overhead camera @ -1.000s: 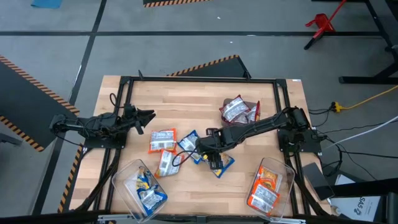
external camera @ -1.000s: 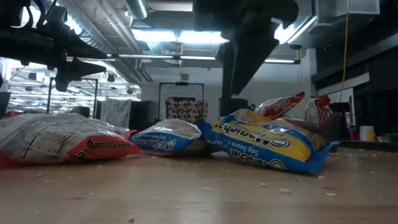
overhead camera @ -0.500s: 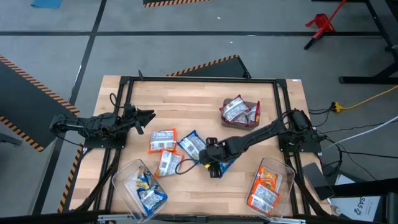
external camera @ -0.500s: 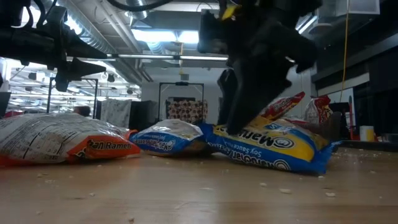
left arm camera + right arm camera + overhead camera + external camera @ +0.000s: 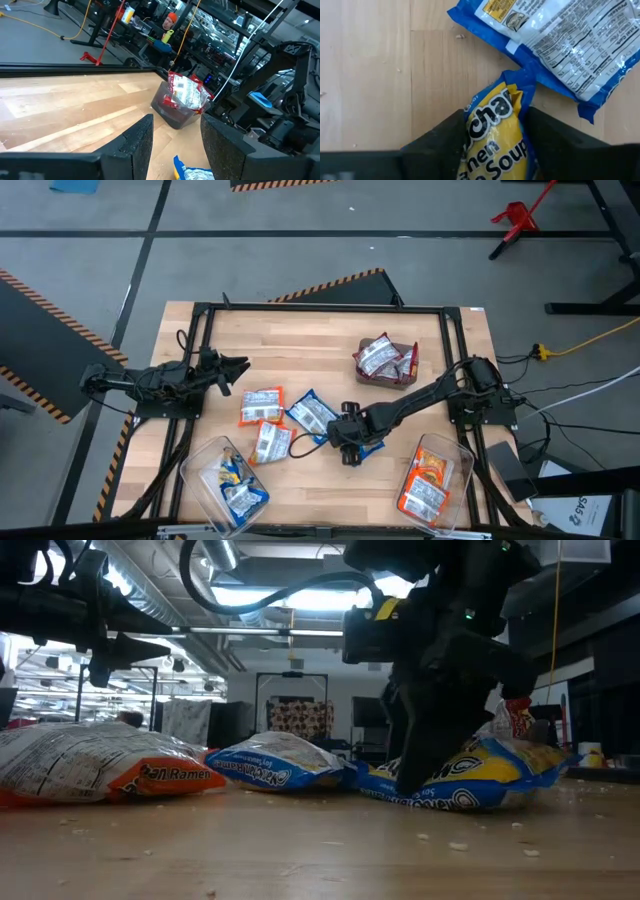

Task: Sort Maruchan noodles
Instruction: Put the blue noodle pack into the left transparent bin

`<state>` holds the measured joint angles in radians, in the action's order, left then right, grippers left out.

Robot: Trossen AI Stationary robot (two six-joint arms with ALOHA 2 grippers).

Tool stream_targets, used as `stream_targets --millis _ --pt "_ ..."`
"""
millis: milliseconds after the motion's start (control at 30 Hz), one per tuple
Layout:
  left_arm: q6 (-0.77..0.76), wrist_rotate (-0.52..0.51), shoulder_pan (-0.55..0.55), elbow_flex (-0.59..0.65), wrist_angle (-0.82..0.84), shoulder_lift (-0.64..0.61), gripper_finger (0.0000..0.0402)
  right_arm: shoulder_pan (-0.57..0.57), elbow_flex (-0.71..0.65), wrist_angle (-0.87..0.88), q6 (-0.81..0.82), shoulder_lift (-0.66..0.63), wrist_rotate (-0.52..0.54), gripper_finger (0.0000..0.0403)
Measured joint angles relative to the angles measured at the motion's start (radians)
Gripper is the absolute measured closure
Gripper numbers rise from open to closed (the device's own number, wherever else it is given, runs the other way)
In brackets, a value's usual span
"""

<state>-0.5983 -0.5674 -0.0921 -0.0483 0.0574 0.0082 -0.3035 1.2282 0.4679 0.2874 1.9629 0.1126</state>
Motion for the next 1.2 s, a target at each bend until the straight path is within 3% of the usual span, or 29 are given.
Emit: stream_targets --millis 333,567,900,1200 --pt "-0.001 0.000 0.000 0.000 0.000 0.000 0.0243 0.002 0.000 0.000 0.005 -0.001 0.001 0.0386" --pt "-0.001 0.000 0.000 0.000 0.000 0.000 0.0243 0.002 0.043 0.014 -0.004 0.002 -0.001 0.0393" --pt "-0.009 0.000 0.000 0.000 0.000 0.000 0.0243 0.002 0.251 -0.017 -0.093 -0.004 0.000 0.0398" --pt "-0.024 0.000 0.000 0.000 0.000 0.000 0.0243 0.002 0.395 -0.452 -0.209 0.043 -0.062 0.0402"
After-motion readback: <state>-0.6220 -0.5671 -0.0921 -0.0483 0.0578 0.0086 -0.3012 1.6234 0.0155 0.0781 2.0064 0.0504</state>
